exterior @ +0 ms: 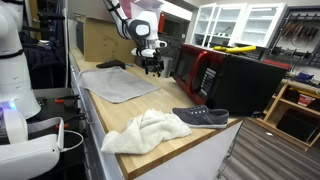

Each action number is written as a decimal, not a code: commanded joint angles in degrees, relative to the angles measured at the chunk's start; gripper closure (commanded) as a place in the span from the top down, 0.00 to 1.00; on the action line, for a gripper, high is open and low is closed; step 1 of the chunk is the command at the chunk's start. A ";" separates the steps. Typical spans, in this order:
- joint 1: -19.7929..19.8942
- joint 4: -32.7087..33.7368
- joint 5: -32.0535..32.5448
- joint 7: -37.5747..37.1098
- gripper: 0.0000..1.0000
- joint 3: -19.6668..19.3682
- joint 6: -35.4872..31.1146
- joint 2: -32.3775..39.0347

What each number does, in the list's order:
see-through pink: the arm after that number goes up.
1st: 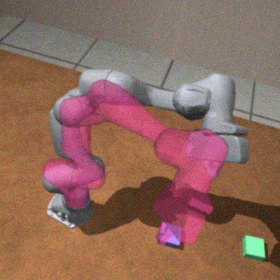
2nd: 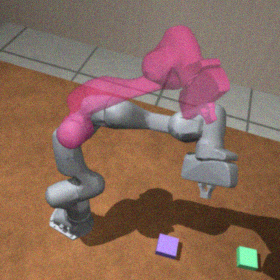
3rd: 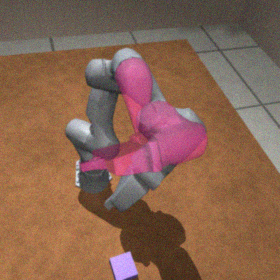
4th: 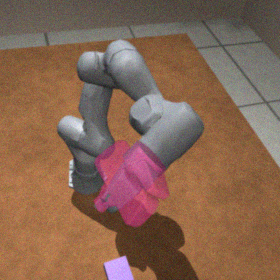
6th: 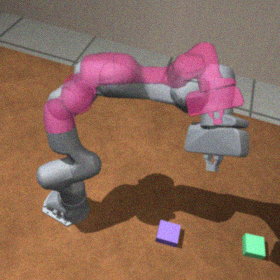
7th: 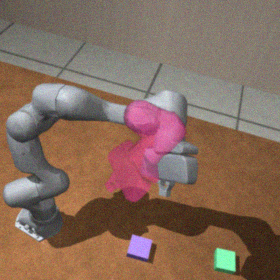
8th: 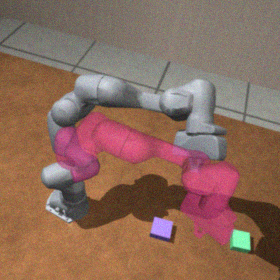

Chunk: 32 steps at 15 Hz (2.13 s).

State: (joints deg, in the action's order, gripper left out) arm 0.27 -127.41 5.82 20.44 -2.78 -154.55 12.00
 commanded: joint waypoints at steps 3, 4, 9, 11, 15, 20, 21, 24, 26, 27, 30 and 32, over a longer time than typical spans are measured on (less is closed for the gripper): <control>0.92 2.21 2.55 -8.49 1.00 -0.50 -0.15 4.59; 0.91 2.66 2.29 -9.23 1.00 -0.33 -0.22 5.67; 0.15 4.85 3.68 -13.60 0.75 -1.13 -0.42 9.65; 0.21 5.50 3.60 -15.06 0.66 -1.63 -0.25 10.45; 0.52 6.04 3.28 -16.65 0.36 -2.14 -0.61 10.08; -0.66 7.41 6.66 -19.04 0.01 -4.54 -1.42 9.81; -1.11 7.68 8.33 -20.03 0.00 -5.43 -1.56 9.73; -2.45 8.36 14.15 -24.46 0.01 -9.06 -1.81 9.29; -2.98 8.82 17.67 -27.22 0.01 -11.34 -1.83 9.19; -3.15 9.13 19.27 -28.41 0.01 -12.32 -1.84 9.32; -4.18 9.46 23.50 -32.74 0.29 -14.72 -1.73 8.77; -5.34 9.29 26.63 -35.51 0.42 -15.70 -2.12 7.56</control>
State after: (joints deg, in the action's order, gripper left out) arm -2.69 -118.03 28.32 -10.61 -16.43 -156.00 21.36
